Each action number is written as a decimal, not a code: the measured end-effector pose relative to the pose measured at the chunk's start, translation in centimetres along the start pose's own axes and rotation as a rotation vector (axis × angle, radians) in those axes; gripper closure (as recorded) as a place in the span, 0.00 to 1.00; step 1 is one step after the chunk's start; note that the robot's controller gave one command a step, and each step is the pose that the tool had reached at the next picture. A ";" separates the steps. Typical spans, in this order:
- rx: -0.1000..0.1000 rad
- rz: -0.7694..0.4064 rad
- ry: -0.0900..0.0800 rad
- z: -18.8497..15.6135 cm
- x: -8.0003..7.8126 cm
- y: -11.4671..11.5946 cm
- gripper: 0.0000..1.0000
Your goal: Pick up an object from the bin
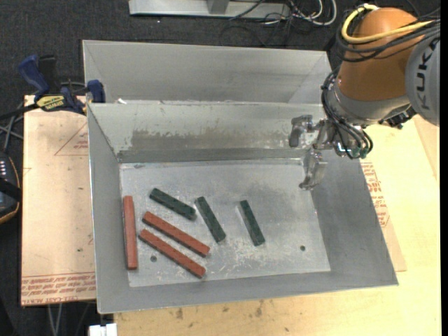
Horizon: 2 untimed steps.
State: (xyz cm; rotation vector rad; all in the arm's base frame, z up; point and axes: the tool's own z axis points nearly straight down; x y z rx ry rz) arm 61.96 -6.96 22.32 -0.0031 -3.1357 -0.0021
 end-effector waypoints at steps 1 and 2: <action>0.001 -0.002 -0.008 -0.5 -0.1 0.0 0.00; 0.001 -0.034 -0.010 7.4 2.3 2.9 0.00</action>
Offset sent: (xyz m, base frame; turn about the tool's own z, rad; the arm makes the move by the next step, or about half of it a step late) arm -0.0485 0.0570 -0.1532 -0.0642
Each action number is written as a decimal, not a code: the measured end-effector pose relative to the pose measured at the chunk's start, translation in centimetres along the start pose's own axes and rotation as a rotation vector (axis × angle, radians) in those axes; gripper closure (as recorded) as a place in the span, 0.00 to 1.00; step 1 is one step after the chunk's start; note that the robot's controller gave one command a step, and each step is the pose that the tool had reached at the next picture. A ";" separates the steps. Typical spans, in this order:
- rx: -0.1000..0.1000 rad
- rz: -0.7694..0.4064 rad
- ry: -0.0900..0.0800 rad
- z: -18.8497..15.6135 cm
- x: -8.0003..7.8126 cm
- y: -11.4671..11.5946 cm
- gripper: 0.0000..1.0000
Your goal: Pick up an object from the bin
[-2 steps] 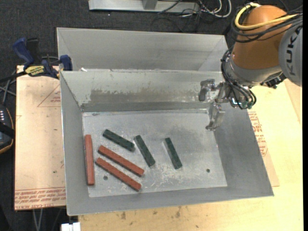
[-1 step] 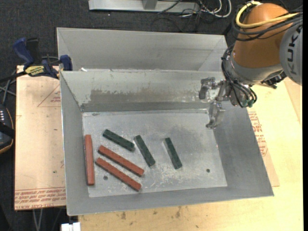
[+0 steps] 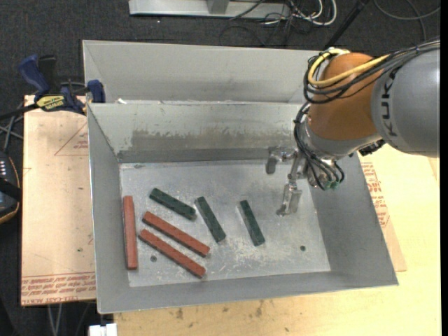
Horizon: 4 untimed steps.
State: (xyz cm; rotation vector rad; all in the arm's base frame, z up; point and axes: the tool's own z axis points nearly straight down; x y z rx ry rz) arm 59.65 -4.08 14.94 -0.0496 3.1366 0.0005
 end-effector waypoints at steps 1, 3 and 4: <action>-0.001 0.072 0.008 -0.5 2.6 3.7 0.00; -0.001 0.218 0.009 8.2 5.4 3.8 0.00; 0.000 0.146 -0.008 7.5 4.6 3.4 1.00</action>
Offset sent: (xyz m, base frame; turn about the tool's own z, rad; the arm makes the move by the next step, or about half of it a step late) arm -0.0281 0.0356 -0.0213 0.0875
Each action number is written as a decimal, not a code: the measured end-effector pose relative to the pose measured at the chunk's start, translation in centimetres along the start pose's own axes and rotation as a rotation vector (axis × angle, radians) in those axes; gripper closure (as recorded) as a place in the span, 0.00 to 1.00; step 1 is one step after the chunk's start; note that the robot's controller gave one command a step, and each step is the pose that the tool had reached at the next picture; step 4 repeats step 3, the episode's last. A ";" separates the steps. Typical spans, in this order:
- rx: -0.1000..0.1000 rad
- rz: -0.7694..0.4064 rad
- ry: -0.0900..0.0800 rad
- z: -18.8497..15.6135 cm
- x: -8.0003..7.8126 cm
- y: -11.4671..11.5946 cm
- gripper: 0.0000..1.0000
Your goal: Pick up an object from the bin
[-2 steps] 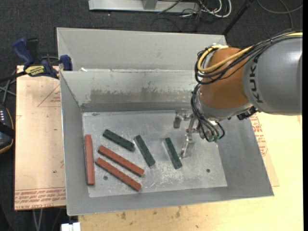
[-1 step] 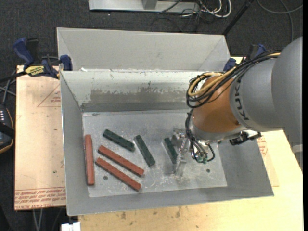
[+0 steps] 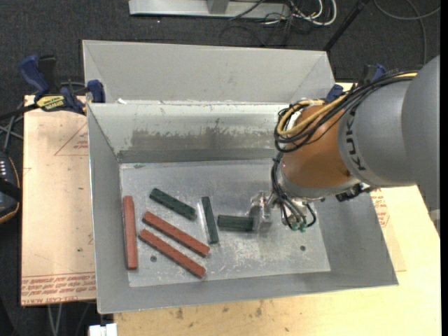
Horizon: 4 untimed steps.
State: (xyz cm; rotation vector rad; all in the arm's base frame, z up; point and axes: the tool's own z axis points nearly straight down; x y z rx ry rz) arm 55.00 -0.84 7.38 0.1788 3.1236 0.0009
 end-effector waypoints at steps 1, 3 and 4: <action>0.000 0.000 0.000 0.0 0.0 0.0 1.00; 0.001 -0.001 0.008 -0.6 0.1 0.0 1.00; 0.001 -0.001 0.008 -0.6 0.1 0.0 1.00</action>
Offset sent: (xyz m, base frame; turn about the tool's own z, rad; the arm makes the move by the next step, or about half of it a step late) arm 0.0000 0.0002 0.0113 0.0000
